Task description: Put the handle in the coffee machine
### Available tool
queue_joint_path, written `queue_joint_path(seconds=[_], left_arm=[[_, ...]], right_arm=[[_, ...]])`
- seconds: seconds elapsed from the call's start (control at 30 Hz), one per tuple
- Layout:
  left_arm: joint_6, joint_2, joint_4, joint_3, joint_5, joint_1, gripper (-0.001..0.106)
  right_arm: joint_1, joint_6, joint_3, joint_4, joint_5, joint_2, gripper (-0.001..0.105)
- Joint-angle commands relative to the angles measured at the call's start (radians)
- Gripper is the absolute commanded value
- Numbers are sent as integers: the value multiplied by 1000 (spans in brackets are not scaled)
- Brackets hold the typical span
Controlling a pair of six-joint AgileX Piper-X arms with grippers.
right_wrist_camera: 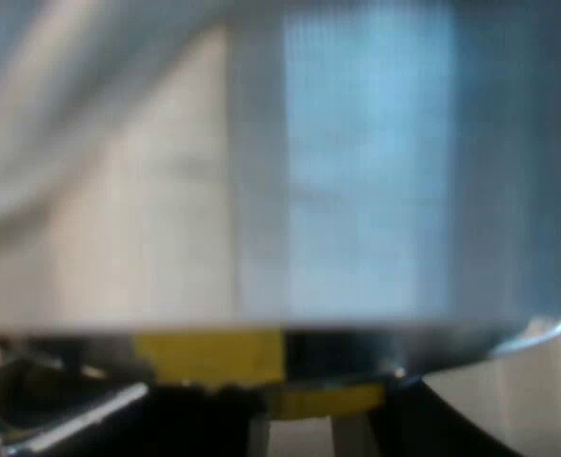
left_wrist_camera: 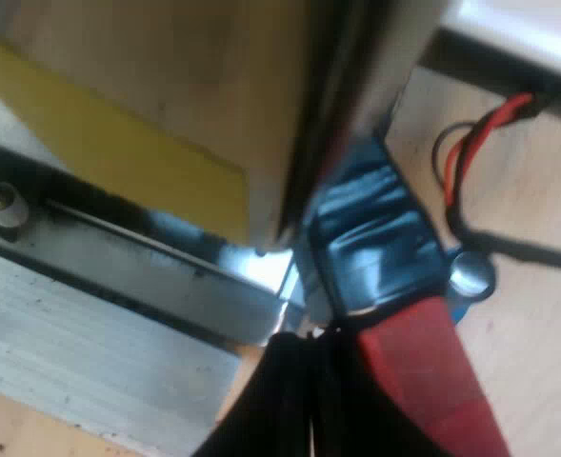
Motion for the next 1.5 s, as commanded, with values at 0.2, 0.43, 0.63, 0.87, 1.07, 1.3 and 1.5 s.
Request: queue_joint_path(seconds=[0.2,0.43,0.63,0.87,1.07,1.3,1.5], left_arm=[[-79,-27,7,66,56,-5,1],[-84,-106,-45,152,69,-5,1],[-118,-131,-49,188,133,-5,1],[-118,-131,-54,206,147,-5,1],[-118,-131,-56,206,162,-5,1],[-125,-131,-72,206,168,-5,1],[-125,-131,-77,206,170,-22,1]], right_arm=[[8,-38,-27,-80,-36,-44,19],[8,-39,-27,-78,-36,-44,19],[8,-41,-23,-40,-35,-64,19],[11,-17,-21,99,-37,-97,29],[11,34,-21,240,-37,-137,51],[11,148,-21,506,-37,-200,51],[11,257,-21,702,-47,-238,51]])
